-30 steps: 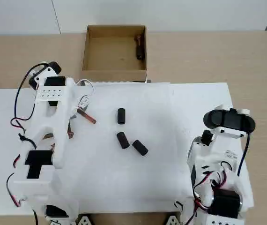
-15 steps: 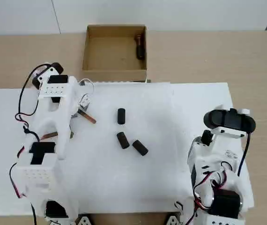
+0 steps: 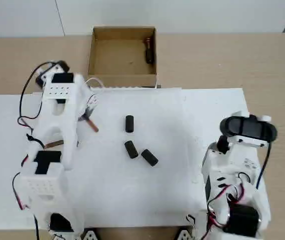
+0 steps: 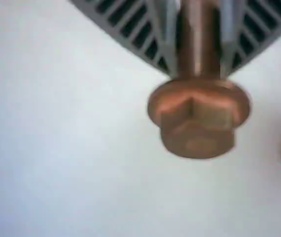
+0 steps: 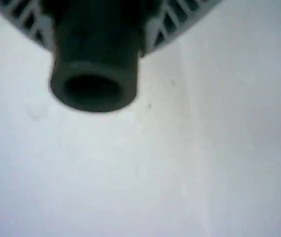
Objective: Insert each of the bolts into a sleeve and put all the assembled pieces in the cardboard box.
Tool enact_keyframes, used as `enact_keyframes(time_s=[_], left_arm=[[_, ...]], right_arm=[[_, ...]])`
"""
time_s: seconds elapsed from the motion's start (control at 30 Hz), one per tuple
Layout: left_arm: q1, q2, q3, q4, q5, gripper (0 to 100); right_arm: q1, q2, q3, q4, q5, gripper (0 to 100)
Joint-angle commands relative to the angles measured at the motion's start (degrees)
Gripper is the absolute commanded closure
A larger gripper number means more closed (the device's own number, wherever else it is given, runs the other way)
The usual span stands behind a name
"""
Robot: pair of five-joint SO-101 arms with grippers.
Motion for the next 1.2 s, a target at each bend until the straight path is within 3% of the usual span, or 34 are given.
enact_keyframes(time_s=[0.0, 0.27, 0.4, 0.53, 0.83, 0.97, 1.17], left_arm=[[4.22, -11.34, -6.46, 2.64, -2.46, 100], [10.29, -28.22, -6.9, 6.07, -11.34, 100], [10.37, -33.23, -6.64, 10.11, -15.91, 100], [9.76, -38.33, -0.31, 9.05, -22.77, 100], [10.29, -61.98, 32.84, -9.32, -32.79, 100], [9.85, -73.49, 47.69, -19.25, -33.58, 100], [9.85, -84.75, 62.02, -27.78, -33.32, 100]], right_arm=[[-0.13, -0.22, -6.07, -0.84, 0.09, 99.5], [-0.13, -0.48, -11.25, 6.73, 5.63, 99.6], [-0.13, -0.48, -11.25, 8.04, 5.89, 99.6], [-0.13, -0.48, -8.09, 6.64, 5.89, 99.6], [-5.67, -6.11, 1.14, 1.27, 8.0, 99.6], [-7.96, -12.79, 7.47, -1.98, 10.37, 99.6], [-12.97, -16.04, 13.8, -6.55, 10.11, 99.6]])
